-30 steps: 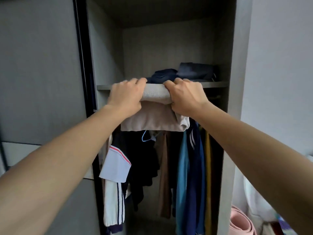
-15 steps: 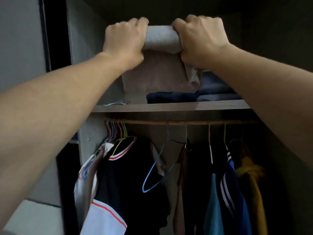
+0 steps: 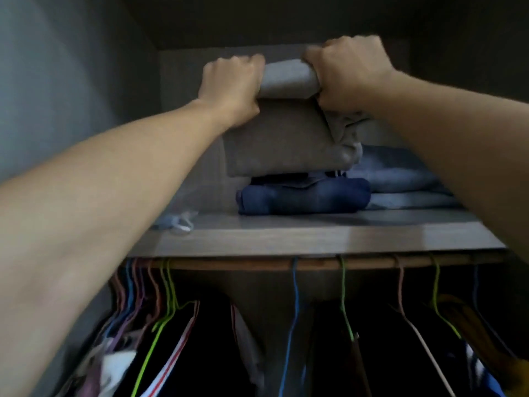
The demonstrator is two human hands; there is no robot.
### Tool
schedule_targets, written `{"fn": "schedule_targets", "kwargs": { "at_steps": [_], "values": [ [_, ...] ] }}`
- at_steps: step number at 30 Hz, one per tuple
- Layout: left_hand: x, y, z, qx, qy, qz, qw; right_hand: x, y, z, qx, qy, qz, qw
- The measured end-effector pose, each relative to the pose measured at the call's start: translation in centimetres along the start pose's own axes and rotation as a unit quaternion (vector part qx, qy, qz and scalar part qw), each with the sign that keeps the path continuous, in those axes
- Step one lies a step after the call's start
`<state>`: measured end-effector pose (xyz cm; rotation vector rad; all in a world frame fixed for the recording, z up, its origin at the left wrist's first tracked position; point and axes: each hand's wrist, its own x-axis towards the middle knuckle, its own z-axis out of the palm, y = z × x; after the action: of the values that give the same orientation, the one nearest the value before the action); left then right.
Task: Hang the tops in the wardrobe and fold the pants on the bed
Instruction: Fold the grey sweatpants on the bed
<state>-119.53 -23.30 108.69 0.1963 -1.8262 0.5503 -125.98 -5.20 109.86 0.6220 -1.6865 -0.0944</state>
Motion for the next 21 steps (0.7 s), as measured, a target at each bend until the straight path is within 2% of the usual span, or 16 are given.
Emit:
{"fn": "schedule_targets", "kwargs": {
  "at_steps": [2, 5, 7, 9, 11, 13, 14, 16, 21],
  "values": [
    [2.0, -1.0, 2.4, -0.022, 0.006, -0.021, 1.0, 2.4, -0.6, 1.8, -0.015, 0.002, 0.017, 1.0],
    [3.8, -0.9, 5.2, -0.058, 0.064, -0.07, 0.994, 4.1, -0.7, 4.6, -0.031, 0.055, 0.036, 0.997],
    [3.6, -0.3, 6.9, -0.073, 0.075, -0.079, 0.991, 3.9, -1.0, 5.8, -0.027, 0.066, 0.048, 0.996],
    [2.3, 0.3, 8.6, -0.07, 0.02, -0.04, 0.997, 2.5, -1.5, 7.2, -0.006, 0.002, 0.047, 0.999],
    [0.4, 1.2, 10.7, -0.063, -0.097, 0.035, 0.993, 0.2, -1.9, 8.8, 0.016, -0.144, 0.014, 0.989],
    [-1.9, 2.5, 12.3, -0.049, -0.222, 0.106, 0.968, -2.5, -2.4, 10.0, 0.039, -0.304, -0.03, 0.951],
    [-2.6, 3.1, 12.6, -0.044, -0.252, 0.132, 0.958, -3.6, -2.3, 10.2, 0.066, -0.337, -0.039, 0.938],
    [-2.7, 3.5, 12.1, -0.05, -0.259, 0.152, 0.953, -4.6, -1.7, 10.2, 0.115, -0.315, -0.033, 0.941],
    [-0.8, 2.3, 9.5, -0.128, -0.269, 0.116, 0.947, -3.5, 0.7, 9.6, 0.147, -0.29, -0.018, 0.945]
  ]
}}
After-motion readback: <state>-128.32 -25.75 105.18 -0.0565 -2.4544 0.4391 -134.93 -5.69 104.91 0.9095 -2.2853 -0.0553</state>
